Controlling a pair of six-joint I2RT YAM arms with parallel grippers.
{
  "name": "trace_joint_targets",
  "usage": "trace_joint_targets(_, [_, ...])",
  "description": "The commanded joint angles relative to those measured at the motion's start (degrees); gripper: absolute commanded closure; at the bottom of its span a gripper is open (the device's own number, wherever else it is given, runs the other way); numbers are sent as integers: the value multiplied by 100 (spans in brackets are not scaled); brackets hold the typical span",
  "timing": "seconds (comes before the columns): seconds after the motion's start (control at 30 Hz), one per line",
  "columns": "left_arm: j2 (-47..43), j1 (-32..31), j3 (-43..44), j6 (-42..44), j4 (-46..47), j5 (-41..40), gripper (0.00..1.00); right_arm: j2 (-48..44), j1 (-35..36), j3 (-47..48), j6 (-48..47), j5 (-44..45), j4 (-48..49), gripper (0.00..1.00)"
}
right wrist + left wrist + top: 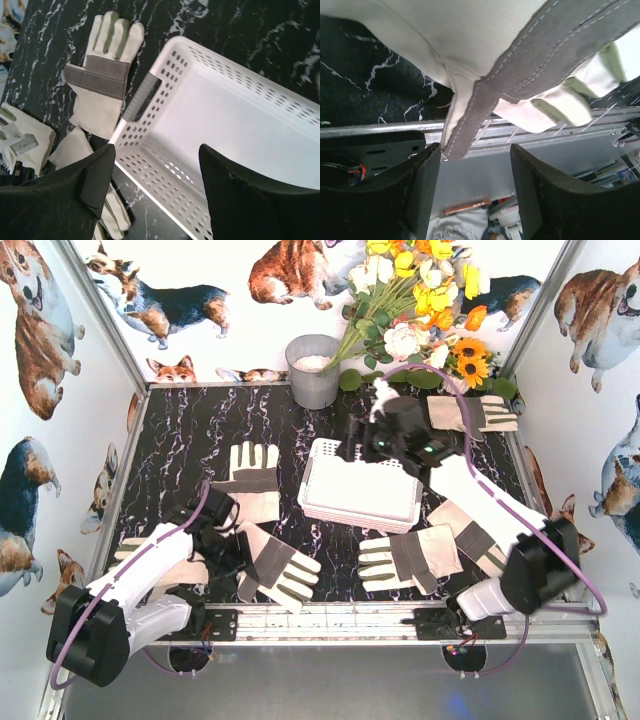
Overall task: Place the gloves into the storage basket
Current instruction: Pick up the glove from the center of the board.
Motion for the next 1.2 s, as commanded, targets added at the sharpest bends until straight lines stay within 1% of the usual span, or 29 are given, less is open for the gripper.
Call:
trace_joint_targets(0.0, [64,-142,-236,-429,69,407,48,-721,-186,-424,-219,62,-171,30])
trace_joint_targets(0.07, [326,-187,-181,-404,239,374,48,-947,-245,-601,-173,44,-244,30])
trace_joint_targets(0.17, [697,-289,-114,-358,508,380,51,-1259,-280,-854,-26,-71,-275,30])
trace_joint_targets(0.3, [906,-448,-128,-313,579,273,51,-1636,-285,-1212,175,-146,-288,28])
trace_joint_targets(0.37, [917,-507,-180,-323,594,313,54,-1797,-285,-1383,225,-158,-307,27])
trace_joint_targets(0.4, [906,-514,-199,-333,642,367,57,-1847,-285,-1455,237,-183,-300,26])
trace_joint_targets(0.53, [807,-531,-77,-398,968,720,83,-1860,-285,-1558,256,-423,-341,26])
trace_joint_targets(0.57, [766,-533,29,-403,1020,790,87,-1864,-285,-1568,300,-510,-337,25])
trace_joint_targets(0.67, [577,-542,468,-361,1013,933,95,-1806,-285,-1626,532,-971,-256,25])
trace_joint_targets(0.77, [345,-542,852,-382,1083,1228,97,-1834,-285,-1736,946,-1454,-214,25])
trace_joint_targets(0.87, [121,-543,1162,-584,1475,1644,99,-2004,-285,-1889,1331,-1794,-186,24])
trace_joint_targets(1.0, [15,-542,1508,-776,2002,2032,100,-2225,-285,-2011,1755,-1936,-195,20])
trace_joint_targets(1.07, [-39,-550,1724,-760,2094,2066,100,-2237,-285,-1984,1889,-1974,-266,15])
trace_joint_targets(1.17, [-178,-550,1897,-942,2444,2073,100,-2199,-285,-1927,2132,-2019,-339,12])
